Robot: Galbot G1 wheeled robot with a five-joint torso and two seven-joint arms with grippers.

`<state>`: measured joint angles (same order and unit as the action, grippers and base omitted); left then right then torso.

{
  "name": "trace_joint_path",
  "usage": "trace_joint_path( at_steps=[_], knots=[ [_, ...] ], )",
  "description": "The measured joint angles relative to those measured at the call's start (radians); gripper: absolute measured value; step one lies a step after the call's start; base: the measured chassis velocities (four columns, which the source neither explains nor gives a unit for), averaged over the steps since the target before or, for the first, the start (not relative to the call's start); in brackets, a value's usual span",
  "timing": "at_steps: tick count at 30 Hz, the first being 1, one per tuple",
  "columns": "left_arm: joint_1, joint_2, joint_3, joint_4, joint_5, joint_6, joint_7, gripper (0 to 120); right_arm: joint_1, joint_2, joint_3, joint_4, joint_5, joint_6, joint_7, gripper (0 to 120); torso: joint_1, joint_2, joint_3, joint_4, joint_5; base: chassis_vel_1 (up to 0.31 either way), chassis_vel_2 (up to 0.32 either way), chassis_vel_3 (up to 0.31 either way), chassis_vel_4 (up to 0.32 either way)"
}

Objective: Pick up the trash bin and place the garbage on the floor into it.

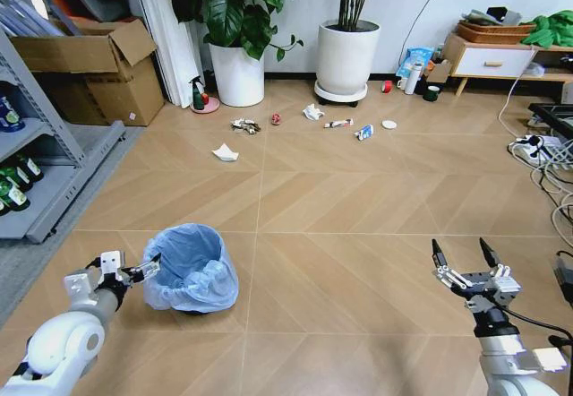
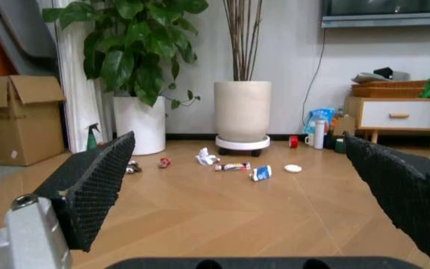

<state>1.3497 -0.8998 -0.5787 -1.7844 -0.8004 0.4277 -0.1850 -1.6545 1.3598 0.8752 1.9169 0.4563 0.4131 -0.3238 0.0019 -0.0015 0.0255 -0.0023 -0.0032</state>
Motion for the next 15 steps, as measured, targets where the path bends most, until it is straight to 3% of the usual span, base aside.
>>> trace_joint_path(
  at_steps=[5, 9, 15],
  knots=[
    [-0.087, 0.006, 0.055, 0.099, 0.001, 0.005, 0.009, 92, 0.000, 0.003, -0.001, -0.003, -0.004, -0.004, 0.003, 100, 0.000, 0.000, 0.000, -0.0001, -0.0003, 0.000, 0.000, 0.000, 0.000],
    [-0.107, 0.006, 0.068, 0.121, 0.001, 0.005, 0.011, 89, -0.002, 0.003, 0.000, -0.003, -0.004, -0.004, 0.003, 100, 0.000, 0.000, 0.000, -0.0001, 0.0003, 0.000, 0.000, 0.000, 0.000],
    [-0.138, 0.004, 0.084, 0.154, 0.004, 0.006, 0.014, 75, -0.003, 0.005, 0.001, -0.004, -0.007, -0.004, 0.003, 100, 0.000, 0.000, 0.000, -0.0001, -0.0001, 0.000, 0.000, 0.000, 0.000]
  ],
)
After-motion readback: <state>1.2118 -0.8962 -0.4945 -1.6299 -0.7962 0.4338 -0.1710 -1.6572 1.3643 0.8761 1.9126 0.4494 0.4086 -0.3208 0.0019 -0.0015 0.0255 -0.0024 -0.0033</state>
